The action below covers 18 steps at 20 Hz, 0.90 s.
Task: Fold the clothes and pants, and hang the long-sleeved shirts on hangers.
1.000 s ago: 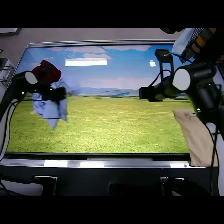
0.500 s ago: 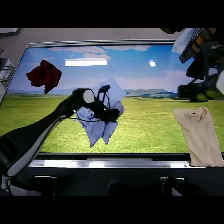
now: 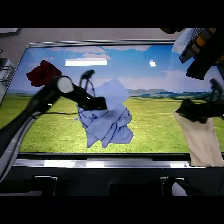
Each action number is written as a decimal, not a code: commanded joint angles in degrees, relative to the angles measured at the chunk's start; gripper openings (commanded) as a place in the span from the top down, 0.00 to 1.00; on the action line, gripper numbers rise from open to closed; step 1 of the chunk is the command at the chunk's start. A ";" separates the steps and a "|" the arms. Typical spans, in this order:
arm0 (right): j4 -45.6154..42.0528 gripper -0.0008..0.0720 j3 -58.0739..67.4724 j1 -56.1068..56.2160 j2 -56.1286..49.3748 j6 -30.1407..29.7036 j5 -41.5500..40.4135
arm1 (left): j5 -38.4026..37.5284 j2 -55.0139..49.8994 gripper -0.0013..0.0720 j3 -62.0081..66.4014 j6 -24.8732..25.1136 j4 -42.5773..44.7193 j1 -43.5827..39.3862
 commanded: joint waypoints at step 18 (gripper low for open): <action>23.78 0.94 -22.32 34.49 -12.63 -4.13 -25.09 | 2.49 -4.66 0.15 0.00 7.13 -0.37 22.75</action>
